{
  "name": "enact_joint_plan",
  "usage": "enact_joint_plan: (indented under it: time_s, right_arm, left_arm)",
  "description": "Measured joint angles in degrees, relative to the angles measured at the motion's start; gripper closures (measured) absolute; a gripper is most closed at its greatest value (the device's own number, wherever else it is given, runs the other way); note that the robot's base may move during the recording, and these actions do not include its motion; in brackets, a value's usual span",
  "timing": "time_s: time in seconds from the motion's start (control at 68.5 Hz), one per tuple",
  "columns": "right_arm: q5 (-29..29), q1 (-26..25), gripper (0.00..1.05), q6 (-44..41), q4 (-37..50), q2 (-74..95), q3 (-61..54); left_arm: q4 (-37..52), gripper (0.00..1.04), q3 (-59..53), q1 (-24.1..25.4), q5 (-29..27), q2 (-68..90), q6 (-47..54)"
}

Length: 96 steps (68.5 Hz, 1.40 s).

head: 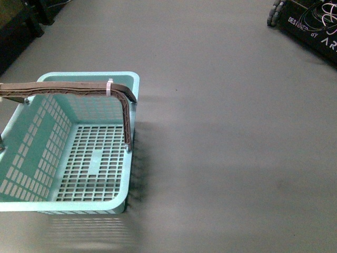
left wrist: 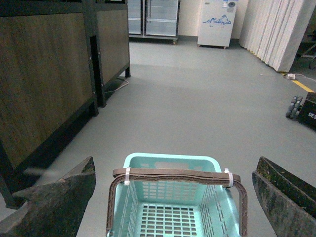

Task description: Pick mango and avocado into basket

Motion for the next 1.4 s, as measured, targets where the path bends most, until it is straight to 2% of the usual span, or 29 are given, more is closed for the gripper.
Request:
enact_joint_plan:
  time_s: [0.409,0.423,0.467,0.496,0.526,0.657,0.818,0.964,1.081,1.168,1.402]
  right_arm:
    - [0.0,0.0,0.09,0.0,0.0,0.0,0.0]
    - [0.0,0.0,0.09,0.0,0.0,0.0,0.0]
    - [0.0,0.0,0.09,0.0,0.0,0.0,0.0]
    - [0.0,0.0,0.09,0.0,0.0,0.0,0.0]
    - [0.0,0.0,0.09,0.0,0.0,0.0,0.0]
    - [0.0,0.0,0.09,0.0,0.0,0.0,0.0]
    - [0.0,0.0,0.09,0.0,0.0,0.0,0.0]
    - [0.0,0.0,0.09,0.0,0.0,0.0,0.0]
    - [0.0,0.0,0.09,0.0,0.0,0.0,0.0]
    - [0.0,0.0,0.09,0.0,0.0,0.0,0.0]
    - [0.0,0.0,0.09,0.0,0.0,0.0,0.0]
  left_arm:
    - [0.0,0.08,0.0,0.0,0.0,0.0,0.0]
    - [-0.3,0.08,0.1,0.1,0.7,0.2,-0.7]
    - [-7.8,0.08,3.0,1.4,7.2,3.8,-7.0]
    - [-12.5,0.08,5.8,1.6,11.1,9.3,-13.9]
    - [-12.7,0.08,7.1,1.3,12.3,13.2,-19.6]
    - [-1.2,0.08,12.5,1.7,13.4,30.7,-44.6]
    - [16.4,0.08,17.2,2.7,11.5,55.4,-62.4]
    - [29.0,0.08,22.6,1.0,7.8,77.3,-70.3]
    - [36.5,0.08,29.6,-3.5,4.5,95.4,-74.6]
    - [38.9,0.08,35.3,-6.8,2.9,107.7,-76.4]
    - [39.8,0.08,43.9,-9.0,0.8,120.3,-77.9]
